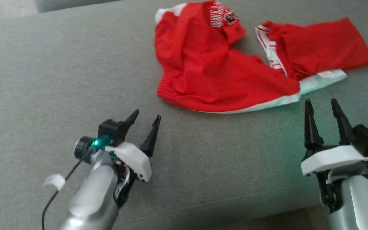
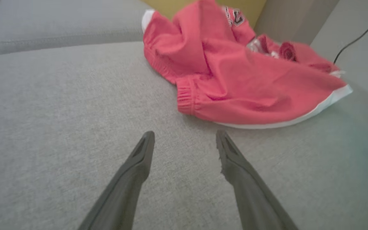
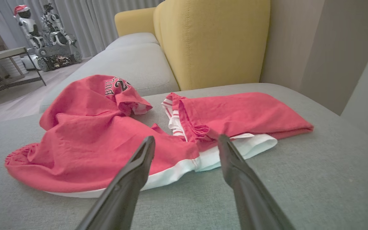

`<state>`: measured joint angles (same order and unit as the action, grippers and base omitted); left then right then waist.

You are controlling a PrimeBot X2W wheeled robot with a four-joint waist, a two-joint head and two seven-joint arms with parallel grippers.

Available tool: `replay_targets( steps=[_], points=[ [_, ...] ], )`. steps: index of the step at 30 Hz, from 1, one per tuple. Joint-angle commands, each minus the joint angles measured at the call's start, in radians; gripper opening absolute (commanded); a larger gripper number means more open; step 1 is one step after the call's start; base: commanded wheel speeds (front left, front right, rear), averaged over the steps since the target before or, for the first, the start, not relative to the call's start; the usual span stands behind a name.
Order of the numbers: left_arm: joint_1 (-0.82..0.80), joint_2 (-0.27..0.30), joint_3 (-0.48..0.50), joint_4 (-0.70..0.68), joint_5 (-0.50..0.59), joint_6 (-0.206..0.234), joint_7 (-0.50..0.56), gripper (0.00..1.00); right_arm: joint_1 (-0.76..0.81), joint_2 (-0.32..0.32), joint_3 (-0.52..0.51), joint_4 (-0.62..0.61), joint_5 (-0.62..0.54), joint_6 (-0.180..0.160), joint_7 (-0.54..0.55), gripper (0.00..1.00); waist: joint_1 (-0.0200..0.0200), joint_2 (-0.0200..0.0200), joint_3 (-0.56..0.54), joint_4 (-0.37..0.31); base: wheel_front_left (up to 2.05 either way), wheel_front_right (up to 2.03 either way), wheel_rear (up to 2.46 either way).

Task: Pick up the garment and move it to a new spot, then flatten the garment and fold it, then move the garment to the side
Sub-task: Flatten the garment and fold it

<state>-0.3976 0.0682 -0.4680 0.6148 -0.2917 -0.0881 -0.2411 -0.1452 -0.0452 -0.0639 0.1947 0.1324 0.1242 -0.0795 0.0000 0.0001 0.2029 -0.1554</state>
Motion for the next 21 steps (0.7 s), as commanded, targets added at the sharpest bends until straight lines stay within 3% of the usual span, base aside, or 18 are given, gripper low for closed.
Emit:
replay_targets(
  steps=[1, 11, 21],
  points=[
    [-0.058, 0.020, 0.016, 0.017, 0.022, 0.004, 0.000, 1.00, -0.042, -0.005, 0.031, -0.040, 0.008, 0.007, -0.011, 1.00, 0.0000, -0.0001, 0.027, -0.036, 0.00, 0.00, 0.00],
    [-0.235, 0.020, -0.023, 0.229, 0.080, 0.015, -0.009, 1.00, -0.068, -0.005, 0.044, -0.044, 0.028, 0.007, -0.025, 1.00, 0.0000, -0.0001, 0.073, -0.096, 0.00, 0.00, 0.00],
    [-0.304, 0.012, -0.044, 0.237, 0.085, -0.013, -0.020, 1.00, -0.080, -0.005, 0.036, -0.024, 0.040, 0.007, -0.041, 1.00, 0.0000, -0.0001, 0.096, -0.106, 0.00, 0.00, 0.00]
  ],
)
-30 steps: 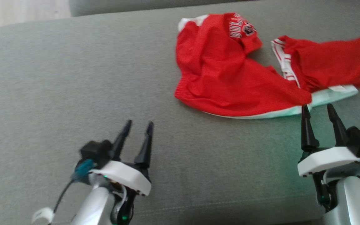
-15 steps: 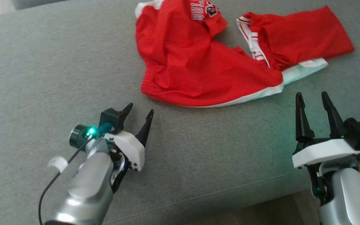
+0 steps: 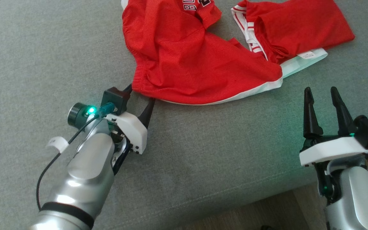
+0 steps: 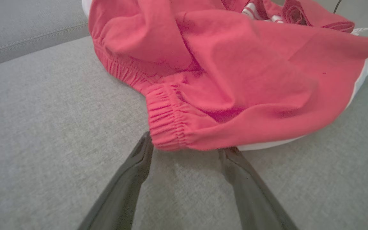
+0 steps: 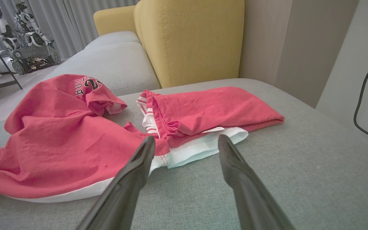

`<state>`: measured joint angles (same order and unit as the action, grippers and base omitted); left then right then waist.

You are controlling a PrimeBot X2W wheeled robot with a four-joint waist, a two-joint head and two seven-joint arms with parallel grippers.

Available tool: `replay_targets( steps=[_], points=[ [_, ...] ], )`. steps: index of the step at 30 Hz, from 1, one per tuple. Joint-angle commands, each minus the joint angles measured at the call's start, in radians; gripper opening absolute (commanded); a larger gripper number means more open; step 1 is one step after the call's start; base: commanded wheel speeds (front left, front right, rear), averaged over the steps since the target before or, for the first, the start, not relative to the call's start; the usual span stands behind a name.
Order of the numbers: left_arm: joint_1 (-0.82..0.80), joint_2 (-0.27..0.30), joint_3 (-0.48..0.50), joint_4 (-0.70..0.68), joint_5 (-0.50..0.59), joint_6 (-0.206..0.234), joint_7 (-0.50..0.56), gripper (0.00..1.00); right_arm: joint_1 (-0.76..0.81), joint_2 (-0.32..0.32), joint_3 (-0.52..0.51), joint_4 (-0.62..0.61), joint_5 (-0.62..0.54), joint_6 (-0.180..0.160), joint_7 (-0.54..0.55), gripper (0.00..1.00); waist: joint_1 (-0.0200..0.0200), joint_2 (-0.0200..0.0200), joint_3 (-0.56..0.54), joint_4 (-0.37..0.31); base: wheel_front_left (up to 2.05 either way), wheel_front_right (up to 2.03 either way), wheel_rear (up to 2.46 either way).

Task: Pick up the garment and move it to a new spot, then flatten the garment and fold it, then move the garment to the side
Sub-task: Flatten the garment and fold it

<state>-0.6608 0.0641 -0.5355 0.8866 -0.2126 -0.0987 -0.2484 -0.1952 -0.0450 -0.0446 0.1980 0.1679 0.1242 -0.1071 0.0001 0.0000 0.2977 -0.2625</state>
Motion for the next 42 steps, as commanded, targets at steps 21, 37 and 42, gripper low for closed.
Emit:
replay_targets(
  steps=[21, 37, 42],
  points=[
    [0.002, 0.050, 0.047, -0.152, -0.023, -0.024, -0.013, 0.00, -0.061, -0.005, 0.018, 0.022, -0.003, 0.007, -0.011, 1.00, -0.0001, 0.0000, -0.027, 0.062, 0.00, 0.00, 0.00],
    [0.078, 0.061, 0.060, -0.208, -0.022, -0.001, -0.013, 0.00, -0.100, -0.005, 0.082, 0.296, 0.095, 0.007, 0.039, 1.00, -0.0001, 0.0000, -0.055, 0.158, 0.00, 0.00, 0.00],
    [0.081, 0.056, 0.057, -0.218, -0.023, 0.001, -0.013, 0.00, -0.130, -0.005, 0.098, 0.373, 0.097, 0.007, 0.046, 1.00, -0.0001, 0.0000, -0.051, 0.165, 0.00, 0.00, 0.00]
  ],
)
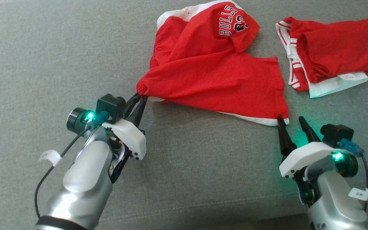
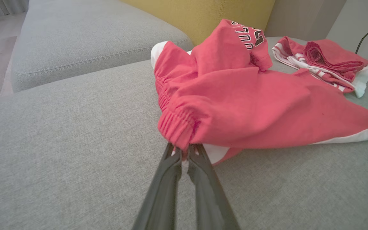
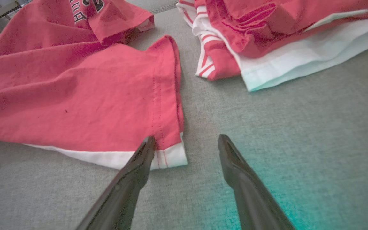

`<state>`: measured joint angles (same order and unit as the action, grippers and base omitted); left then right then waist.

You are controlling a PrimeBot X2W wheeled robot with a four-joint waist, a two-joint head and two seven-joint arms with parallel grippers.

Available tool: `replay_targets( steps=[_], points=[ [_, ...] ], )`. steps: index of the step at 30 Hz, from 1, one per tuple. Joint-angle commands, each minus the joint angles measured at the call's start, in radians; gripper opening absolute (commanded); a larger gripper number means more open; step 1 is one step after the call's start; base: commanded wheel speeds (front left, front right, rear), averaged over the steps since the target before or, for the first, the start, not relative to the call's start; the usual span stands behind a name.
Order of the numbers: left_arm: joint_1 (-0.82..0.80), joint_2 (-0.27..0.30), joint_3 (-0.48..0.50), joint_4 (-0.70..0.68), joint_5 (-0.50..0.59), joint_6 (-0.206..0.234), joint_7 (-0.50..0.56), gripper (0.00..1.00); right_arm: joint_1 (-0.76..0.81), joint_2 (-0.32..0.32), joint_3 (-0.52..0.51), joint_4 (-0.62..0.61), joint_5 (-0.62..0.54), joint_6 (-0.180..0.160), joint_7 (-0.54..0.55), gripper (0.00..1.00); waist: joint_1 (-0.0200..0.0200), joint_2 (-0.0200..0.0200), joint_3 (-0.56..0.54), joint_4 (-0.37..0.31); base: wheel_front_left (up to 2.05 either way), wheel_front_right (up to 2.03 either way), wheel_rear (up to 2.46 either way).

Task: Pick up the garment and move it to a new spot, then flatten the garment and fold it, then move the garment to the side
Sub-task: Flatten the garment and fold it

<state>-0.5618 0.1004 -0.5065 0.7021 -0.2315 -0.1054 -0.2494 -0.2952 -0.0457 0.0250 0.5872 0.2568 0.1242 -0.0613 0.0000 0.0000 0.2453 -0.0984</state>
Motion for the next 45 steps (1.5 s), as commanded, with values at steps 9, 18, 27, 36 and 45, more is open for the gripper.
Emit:
replay_targets(
  steps=[9, 18, 27, 36, 45],
  points=[
    [-0.022, 0.017, 0.024, -0.045, -0.006, 0.011, -0.012, 0.00, -0.062, -0.004, 0.057, 0.057, 0.020, 0.007, 0.001, 0.96, 0.0000, 0.0000, 0.008, 0.005, 0.00, 0.00, 0.00],
    [-0.019, 0.021, 0.013, -0.031, -0.015, 0.006, -0.012, 0.00, -0.085, -0.004, 0.063, 0.040, -0.041, 0.007, -0.018, 0.00, 0.0000, 0.0000, -0.017, 0.030, 0.00, 0.00, 0.00],
    [-0.001, 0.070, 0.003, -0.083, -0.029, -0.003, 0.006, 0.00, -0.123, -0.083, 0.099, -0.176, -0.101, 0.007, 0.019, 0.00, 0.0000, 0.0000, -0.121, 0.053, 0.00, 0.00, 0.00],
    [0.005, 0.129, 0.019, -0.312, -0.061, -0.004, 0.104, 0.00, -0.147, -0.200, 0.109, -0.413, -0.091, 0.007, 0.129, 0.00, 0.0000, 0.0000, -0.264, 0.085, 0.00, 0.00, 0.00],
    [0.136, 0.247, 0.014, -0.702, -0.096, 0.010, 0.333, 0.00, -0.024, -0.257, 0.058, -0.704, -0.076, 0.007, 0.372, 0.00, 0.0000, 0.0000, -0.315, 0.099, 0.00, 0.00, 0.00]
  ],
)
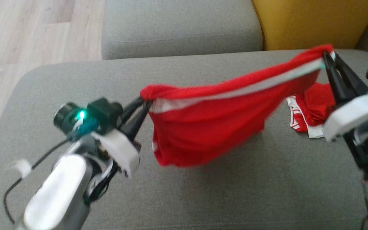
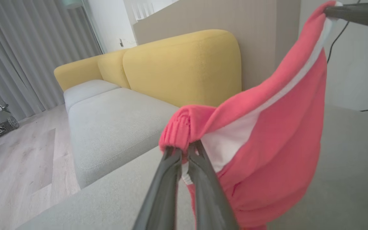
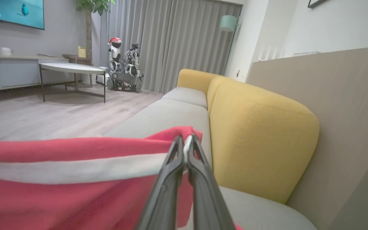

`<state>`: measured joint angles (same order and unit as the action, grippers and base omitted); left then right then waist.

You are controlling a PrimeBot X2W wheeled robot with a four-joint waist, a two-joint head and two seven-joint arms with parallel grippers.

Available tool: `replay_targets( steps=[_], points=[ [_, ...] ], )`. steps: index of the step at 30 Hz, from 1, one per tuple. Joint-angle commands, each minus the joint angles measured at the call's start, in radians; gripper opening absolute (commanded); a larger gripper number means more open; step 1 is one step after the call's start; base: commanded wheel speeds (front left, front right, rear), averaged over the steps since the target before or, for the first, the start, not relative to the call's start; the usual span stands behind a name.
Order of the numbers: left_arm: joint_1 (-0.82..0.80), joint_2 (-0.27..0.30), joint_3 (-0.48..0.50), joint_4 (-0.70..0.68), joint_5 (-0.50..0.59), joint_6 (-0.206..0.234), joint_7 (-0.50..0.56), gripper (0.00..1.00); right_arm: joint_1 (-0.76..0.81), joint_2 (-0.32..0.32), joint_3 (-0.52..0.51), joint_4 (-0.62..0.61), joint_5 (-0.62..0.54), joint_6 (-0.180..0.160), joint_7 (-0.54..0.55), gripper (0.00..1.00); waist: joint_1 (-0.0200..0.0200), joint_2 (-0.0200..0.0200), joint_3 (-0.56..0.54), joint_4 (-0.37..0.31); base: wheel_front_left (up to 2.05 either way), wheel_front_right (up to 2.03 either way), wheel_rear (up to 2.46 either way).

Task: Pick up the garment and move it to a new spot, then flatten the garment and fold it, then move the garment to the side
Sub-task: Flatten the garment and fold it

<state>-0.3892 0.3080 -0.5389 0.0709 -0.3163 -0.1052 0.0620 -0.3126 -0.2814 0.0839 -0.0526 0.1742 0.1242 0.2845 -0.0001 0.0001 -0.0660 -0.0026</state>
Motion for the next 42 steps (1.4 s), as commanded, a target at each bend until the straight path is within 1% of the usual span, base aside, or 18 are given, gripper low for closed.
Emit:
replay_targets(
  steps=[1, 5, 6, 9, 11, 13, 16, 18, 20, 22, 24, 27, 30, 34, 38, 42],
  points=[
    [-0.023, 0.053, 0.054, -0.117, -0.019, 0.017, 0.047, 0.00, 0.007, -0.025, -0.010, -0.100, 0.010, 0.007, 0.053, 0.00, 0.0001, -0.0001, -0.004, 0.005, 0.00, 0.00, 0.00],
    [-0.015, 0.091, 0.085, -0.262, -0.050, 0.034, 0.138, 0.00, 0.014, -0.037, -0.033, -0.213, 0.030, 0.007, 0.157, 0.00, 0.0001, -0.0001, 0.012, 0.008, 0.00, 0.00, 0.00],
    [-0.015, 0.091, 0.085, -0.262, -0.050, 0.034, 0.138, 0.00, 0.014, -0.037, -0.033, -0.213, 0.030, 0.007, 0.157, 0.00, 0.0001, -0.0001, 0.012, 0.008, 0.00, 0.00, 0.00],
    [-0.064, 0.111, 0.098, -0.293, -0.062, 0.028, 0.189, 0.00, -0.041, -0.061, -0.015, -0.242, 0.035, 0.007, 0.216, 0.00, 0.0001, -0.0001, 0.044, 0.007, 0.00, 0.00, 0.00],
    [-0.116, 0.116, 0.105, -0.270, -0.075, 0.019, 0.213, 0.00, -0.109, -0.057, 0.011, -0.223, 0.060, 0.007, 0.243, 0.00, 0.0001, -0.0001, 0.071, 0.002, 0.00, 0.00, 0.00],
    [-0.192, 0.122, 0.113, -0.237, -0.085, 0.009, 0.235, 0.00, -0.206, -0.047, 0.040, -0.186, 0.093, 0.007, 0.265, 0.00, 0.0001, -0.0001, 0.127, -0.006, 0.00, 0.00, 0.00],
    [-0.343, 0.116, 0.125, -0.151, -0.095, -0.004, 0.240, 0.00, -0.388, -0.040, 0.093, -0.087, 0.120, 0.007, 0.262, 0.00, 0.0001, -0.0001, 0.219, -0.009, 0.00, 0.00, 0.00],
    [-0.454, 0.115, 0.132, -0.065, -0.081, -0.010, 0.218, 0.00, -0.515, -0.016, 0.119, 0.008, 0.142, 0.007, 0.232, 0.00, 0.0001, -0.0001, 0.273, -0.010, 0.00, 0.00, 0.00],
    [-0.564, 0.111, 0.142, 0.029, -0.064, -0.013, 0.180, 0.00, -0.642, 0.000, 0.142, 0.111, 0.138, 0.007, 0.179, 0.00, 0.0001, -0.0001, 0.325, -0.009, 0.00, 0.00, 0.00],
    [-0.668, 0.105, 0.157, 0.125, -0.042, -0.014, 0.127, 0.00, -0.761, 0.020, 0.152, 0.217, 0.116, 0.007, 0.096, 0.00, 0.0001, -0.0001, 0.369, -0.008, 0.00, 0.00, 0.00],
    [-0.758, 0.097, 0.171, 0.214, -0.015, -0.003, 0.065, 0.00, -0.856, 0.050, 0.141, 0.322, 0.093, 0.007, 0.000, 0.00, 0.0001, -0.0001, 0.402, -0.006, 0.00, 0.00, 0.00],
    [-0.848, 0.076, 0.188, 0.339, 0.005, 0.014, -0.031, 0.00, -0.942, 0.105, 0.123, 0.475, 0.080, 0.007, -0.133, 0.00, 0.0001, -0.0001, 0.434, 0.000, 0.00, 0.00, 0.00],
    [-0.873, 0.050, 0.186, 0.441, 0.005, 0.018, -0.099, 0.00, -0.954, 0.144, 0.136, 0.614, 0.092, 0.007, -0.208, 0.00, 0.0001, -0.0001, 0.454, 0.010, 0.00, 0.00, 0.00],
    [-0.833, 0.010, 0.163, 0.538, -0.018, 0.003, -0.163, 0.00, -0.903, 0.163, 0.173, 0.762, 0.116, 0.007, -0.282, 0.00, 0.0001, -0.0001, 0.469, 0.025, 0.00, 0.00, 0.00],
    [-0.741, -0.006, 0.106, 0.616, -0.023, -0.013, -0.199, 0.00, -0.820, 0.173, 0.231, 0.880, 0.140, 0.007, -0.338, 0.00, 0.0001, -0.0001, 0.466, 0.037, 0.00, 0.00, 0.00],
    [-0.616, -0.011, 0.030, 0.657, -0.029, -0.021, -0.215, 0.00, -0.733, 0.166, 0.321, 0.957, 0.171, 0.007, -0.370, 0.00, 0.0001, -0.0001, 0.437, 0.048, 0.00, 0.00, 0.00]
  ],
)
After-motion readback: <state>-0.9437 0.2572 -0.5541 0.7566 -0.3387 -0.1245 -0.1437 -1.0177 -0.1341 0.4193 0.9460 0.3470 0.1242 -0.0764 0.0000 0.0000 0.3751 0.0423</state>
